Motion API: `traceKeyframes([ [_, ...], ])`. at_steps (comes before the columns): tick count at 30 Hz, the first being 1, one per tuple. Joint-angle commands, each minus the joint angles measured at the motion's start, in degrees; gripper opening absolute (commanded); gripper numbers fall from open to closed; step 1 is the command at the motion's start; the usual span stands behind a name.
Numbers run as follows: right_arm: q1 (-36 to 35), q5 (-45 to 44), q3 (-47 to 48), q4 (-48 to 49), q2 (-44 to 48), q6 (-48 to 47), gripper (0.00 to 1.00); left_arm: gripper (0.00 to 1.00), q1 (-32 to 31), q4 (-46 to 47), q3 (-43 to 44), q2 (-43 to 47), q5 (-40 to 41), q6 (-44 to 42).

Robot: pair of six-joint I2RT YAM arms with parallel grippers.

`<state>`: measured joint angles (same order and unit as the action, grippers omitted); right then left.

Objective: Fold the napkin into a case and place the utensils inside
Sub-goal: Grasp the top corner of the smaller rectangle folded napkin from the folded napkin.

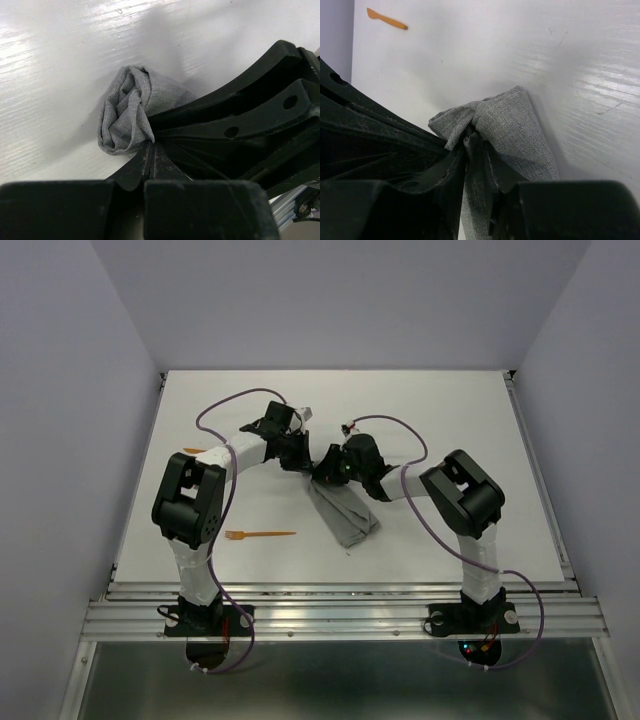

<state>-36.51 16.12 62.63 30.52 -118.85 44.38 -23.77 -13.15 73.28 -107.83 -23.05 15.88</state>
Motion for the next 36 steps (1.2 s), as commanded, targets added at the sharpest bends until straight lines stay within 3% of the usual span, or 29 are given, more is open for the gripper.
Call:
traceKeyframes([
  [1, -0.93, -1.0, -0.14, -2.13, 5.28, -2.63, 0.28, 0.0, 0.3, 2.69, -1.03, 1.04, -2.09, 0.64],
  [16, -0.93, -2.32, -3.04, -7.05, 10.73, -6.85, 0.37, 0.0, 0.83, 3.65, -1.73, 0.96, -3.06, 1.26],
  [25, -0.93, -5.92, -3.65, -15.49, 16.63, -13.09, 0.43, 0.0, 0.83, 4.09, -1.73, 0.87, -3.93, 1.44],
  [31, -0.93, -9.96, -4.01, -22.17, 18.65, -18.71, 0.4, 0.0, 0.83, 4.36, -1.91, 1.04, -4.73, 1.52],
  [36, -0.93, -10.58, -1.47, -22.53, 16.46, -17.14, 0.24, 0.0, 0.83, 4.53, -2.61, 1.75, -4.99, 1.52],
])
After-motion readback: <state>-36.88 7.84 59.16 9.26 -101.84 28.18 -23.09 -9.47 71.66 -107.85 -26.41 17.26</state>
